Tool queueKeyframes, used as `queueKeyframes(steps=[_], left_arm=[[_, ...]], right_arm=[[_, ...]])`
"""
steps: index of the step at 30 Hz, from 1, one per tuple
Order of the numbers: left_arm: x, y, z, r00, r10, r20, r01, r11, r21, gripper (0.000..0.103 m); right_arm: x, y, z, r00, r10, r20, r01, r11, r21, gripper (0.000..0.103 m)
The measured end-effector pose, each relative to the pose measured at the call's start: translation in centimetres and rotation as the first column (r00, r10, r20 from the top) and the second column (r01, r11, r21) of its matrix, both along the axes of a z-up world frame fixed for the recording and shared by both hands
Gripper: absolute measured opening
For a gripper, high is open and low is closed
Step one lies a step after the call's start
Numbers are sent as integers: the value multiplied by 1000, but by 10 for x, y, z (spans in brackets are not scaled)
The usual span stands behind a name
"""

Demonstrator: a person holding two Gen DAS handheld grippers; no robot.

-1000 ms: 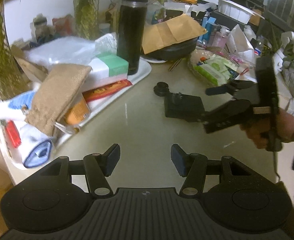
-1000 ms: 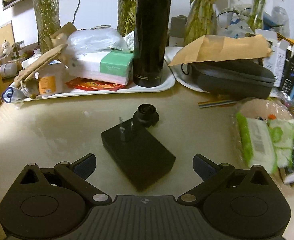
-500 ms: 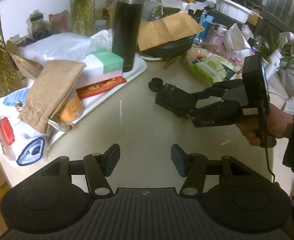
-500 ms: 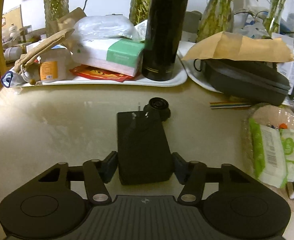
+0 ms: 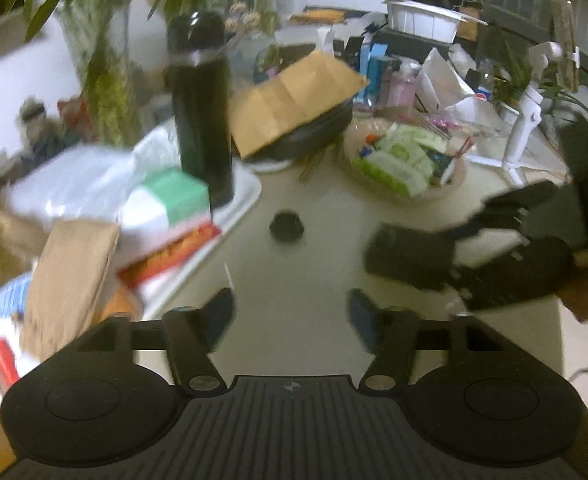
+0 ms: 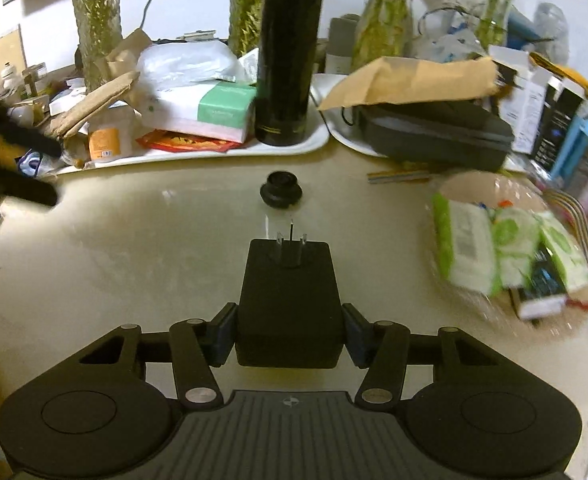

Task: Organize rigid objects
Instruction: 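Grasp the small black round cap with the left gripper while the right holds the adapter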

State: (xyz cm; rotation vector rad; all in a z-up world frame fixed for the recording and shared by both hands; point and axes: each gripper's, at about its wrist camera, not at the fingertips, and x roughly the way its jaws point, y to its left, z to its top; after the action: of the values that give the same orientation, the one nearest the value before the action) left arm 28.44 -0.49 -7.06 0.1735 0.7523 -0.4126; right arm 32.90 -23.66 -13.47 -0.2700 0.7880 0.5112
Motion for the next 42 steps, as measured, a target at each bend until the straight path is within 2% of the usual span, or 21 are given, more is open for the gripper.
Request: queueKeyframes(steps=[3,6,15,27,29,31,32,37,42], left_arm=[[14,-6,-5,999,-10,43,10,1000,-11,78],[29,-12,-13,999,-21,35,22,1000,-18,78],[77,-33,-47,998,-51,36,50,998,31,78],[130,-62,-94,1000,-22,-6,22,998,60,77],[135,-63,-98,1000,-17,-15,17,998,54,72],[137,-62,-98,999,-29,-17,30,999,21,55],[138,-62,-97,1000,-21,-16,21,999,24,41],[133,-64,-89,999,-37,-19,38,998,58,40],[120,-55,-76,999,-40,-31,42,998,45,40]], right_arm=[[-9,-9,3,999,-35,1,35,999,0,57],[-14,-17,11,998,-66,3,66,998,18,57],[-28,-39,28,990,-143,15,142,987,72,57],[-29,-44,38,988,-154,25,150,982,114,57],[-29,-46,39,988,-155,24,151,981,120,57],[-29,-47,38,987,-156,29,151,982,117,57],[-29,-48,38,987,-157,29,153,981,118,57],[-29,-47,37,987,-160,29,155,982,111,57],[-31,-45,34,988,-154,24,151,983,105,57]])
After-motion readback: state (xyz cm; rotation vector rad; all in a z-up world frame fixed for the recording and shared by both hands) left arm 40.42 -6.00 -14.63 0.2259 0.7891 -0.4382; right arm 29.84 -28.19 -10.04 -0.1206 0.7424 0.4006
